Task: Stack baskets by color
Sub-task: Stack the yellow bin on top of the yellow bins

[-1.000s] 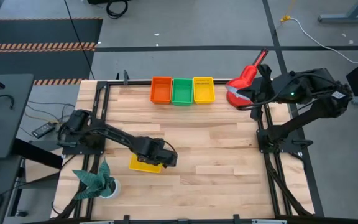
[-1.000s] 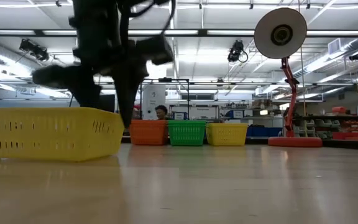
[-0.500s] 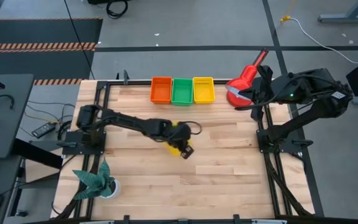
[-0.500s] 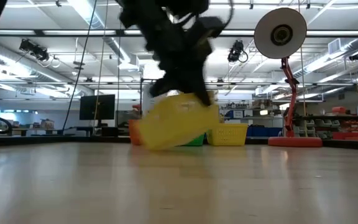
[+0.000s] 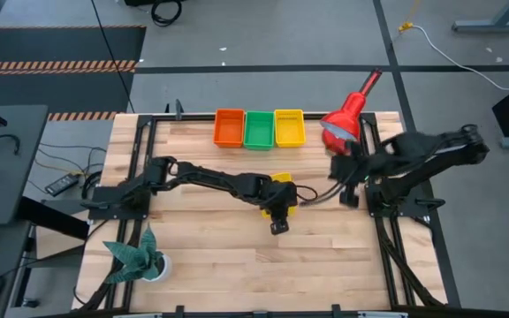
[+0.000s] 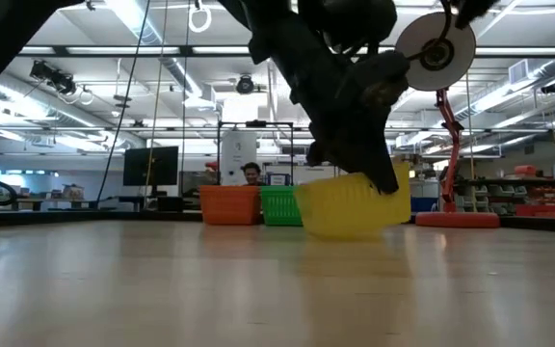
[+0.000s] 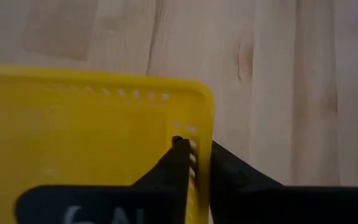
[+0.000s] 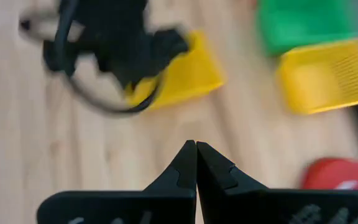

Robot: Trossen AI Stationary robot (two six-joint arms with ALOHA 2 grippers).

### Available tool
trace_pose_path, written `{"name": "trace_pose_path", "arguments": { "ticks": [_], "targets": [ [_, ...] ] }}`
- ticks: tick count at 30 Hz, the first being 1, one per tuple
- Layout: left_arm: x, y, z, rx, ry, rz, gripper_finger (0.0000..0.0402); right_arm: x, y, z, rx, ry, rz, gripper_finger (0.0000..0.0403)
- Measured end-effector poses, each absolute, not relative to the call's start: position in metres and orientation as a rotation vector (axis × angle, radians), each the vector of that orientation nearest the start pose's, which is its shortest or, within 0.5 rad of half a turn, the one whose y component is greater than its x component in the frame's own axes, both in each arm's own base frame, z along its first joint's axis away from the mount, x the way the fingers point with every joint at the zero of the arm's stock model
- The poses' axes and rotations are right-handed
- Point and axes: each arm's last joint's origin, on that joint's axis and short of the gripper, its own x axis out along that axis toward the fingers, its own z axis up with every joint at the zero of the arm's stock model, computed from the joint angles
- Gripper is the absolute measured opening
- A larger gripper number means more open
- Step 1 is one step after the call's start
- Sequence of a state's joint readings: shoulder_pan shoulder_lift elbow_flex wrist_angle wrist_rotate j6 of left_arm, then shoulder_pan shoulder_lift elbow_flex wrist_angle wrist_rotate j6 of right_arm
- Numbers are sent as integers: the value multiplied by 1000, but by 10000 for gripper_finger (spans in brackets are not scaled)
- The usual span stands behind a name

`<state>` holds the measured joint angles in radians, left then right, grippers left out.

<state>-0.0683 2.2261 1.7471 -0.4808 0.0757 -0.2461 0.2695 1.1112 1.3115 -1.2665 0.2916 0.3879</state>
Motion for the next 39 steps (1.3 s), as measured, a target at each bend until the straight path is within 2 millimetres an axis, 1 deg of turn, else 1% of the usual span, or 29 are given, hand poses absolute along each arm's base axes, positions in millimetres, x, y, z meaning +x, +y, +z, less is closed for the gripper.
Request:
{"name": "trace_pose_path", "arguments": {
  "ticks": [3,4,6,8,12,15,17,19,21,23,26,29,32,36,39],
  "targets": [
    [477,-32,185,-205,1006,-37,76,182,51,333,79,1025,-138,4],
    [477,-31,194,-203,995,-51,90,185,54,322,80,1026,-113,5],
    [471,-27,212,-206,1017,-73,119,191,59,303,86,1016,-82,10],
    [468,-23,234,-211,1001,-94,145,198,62,286,109,981,-58,18],
    [451,-17,259,-214,1066,-80,186,215,67,260,161,926,-6,47],
    [427,-15,280,-174,1147,-7,200,231,72,243,204,900,7,79],
    [409,-17,292,-104,1214,56,201,246,75,234,237,882,-4,102],
    [395,-18,304,-59,1216,98,195,261,76,226,248,878,-19,122],
    [377,-17,312,-61,1189,109,183,278,76,221,258,857,-32,141],
    [356,-16,315,-93,1134,123,168,294,76,216,260,865,-50,155],
    [317,-13,307,-170,1067,167,147,314,75,205,237,899,-82,164],
    [279,-11,298,-273,999,213,132,333,73,195,219,924,-107,162],
    [246,-10,287,-360,961,253,123,346,71,185,202,1002,-138,156],
    [216,-8,277,-445,910,284,119,358,70,173,142,1102,-112,137],
    [203,-7,273,-468,873,283,119,360,71,163,75,1172,-83,103]
  ]
}}
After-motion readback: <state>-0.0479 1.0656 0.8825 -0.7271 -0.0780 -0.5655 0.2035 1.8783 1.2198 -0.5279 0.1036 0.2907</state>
